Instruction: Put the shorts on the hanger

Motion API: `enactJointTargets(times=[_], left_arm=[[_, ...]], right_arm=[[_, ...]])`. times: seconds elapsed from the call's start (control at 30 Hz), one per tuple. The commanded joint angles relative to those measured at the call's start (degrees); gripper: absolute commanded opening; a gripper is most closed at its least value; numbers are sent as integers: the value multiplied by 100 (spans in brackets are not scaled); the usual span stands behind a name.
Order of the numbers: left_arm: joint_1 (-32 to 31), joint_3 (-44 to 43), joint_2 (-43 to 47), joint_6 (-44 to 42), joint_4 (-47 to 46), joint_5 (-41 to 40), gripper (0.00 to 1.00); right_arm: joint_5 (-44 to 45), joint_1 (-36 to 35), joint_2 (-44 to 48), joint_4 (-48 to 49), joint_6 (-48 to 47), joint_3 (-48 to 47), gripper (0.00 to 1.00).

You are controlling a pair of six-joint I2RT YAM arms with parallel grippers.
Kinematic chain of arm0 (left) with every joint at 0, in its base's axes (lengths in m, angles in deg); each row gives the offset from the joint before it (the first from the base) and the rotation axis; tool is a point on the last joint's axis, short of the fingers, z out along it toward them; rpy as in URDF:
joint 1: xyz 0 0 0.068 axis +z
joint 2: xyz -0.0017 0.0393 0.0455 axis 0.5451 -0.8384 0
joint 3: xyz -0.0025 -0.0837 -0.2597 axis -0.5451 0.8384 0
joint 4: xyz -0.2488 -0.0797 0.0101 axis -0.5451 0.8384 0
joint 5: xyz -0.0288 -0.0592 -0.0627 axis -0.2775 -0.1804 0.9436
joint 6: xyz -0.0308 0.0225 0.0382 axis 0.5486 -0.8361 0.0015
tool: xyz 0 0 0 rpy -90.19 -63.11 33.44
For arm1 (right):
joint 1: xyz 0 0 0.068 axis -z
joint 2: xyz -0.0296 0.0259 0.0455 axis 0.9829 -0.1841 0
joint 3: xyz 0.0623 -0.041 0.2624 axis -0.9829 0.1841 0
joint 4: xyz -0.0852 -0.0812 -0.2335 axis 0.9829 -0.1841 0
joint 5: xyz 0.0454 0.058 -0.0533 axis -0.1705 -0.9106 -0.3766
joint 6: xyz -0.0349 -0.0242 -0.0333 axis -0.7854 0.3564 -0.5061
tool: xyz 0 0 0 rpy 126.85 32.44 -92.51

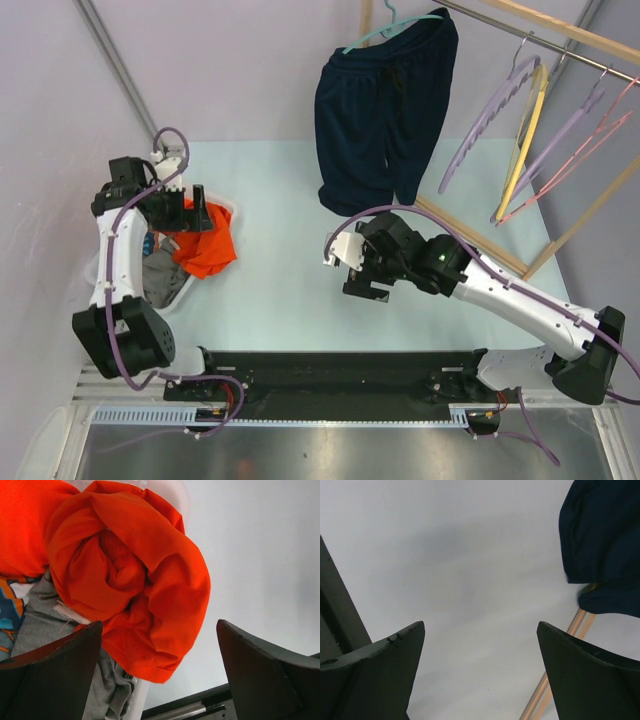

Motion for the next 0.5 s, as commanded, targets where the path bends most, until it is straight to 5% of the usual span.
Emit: enactJointTargets(times=[0.0, 0.27, 0.33, 0.47], left_arm=[[29, -9, -344, -277, -389, 284, 100], [-6, 8, -1293, -461, -847, 513, 99], [-15, 17, -1434, -523, -855, 539, 92], [-14, -132, -1312, -690, -548, 732, 36]], right_arm=[[-141, -65, -72, -333, -148, -351, 100], [-168, -74, -89, -360, -228, -368, 100], [-176, -74, -81, -360, -210, -377, 100], [-141, -74, -46, -325, -219, -377, 100]])
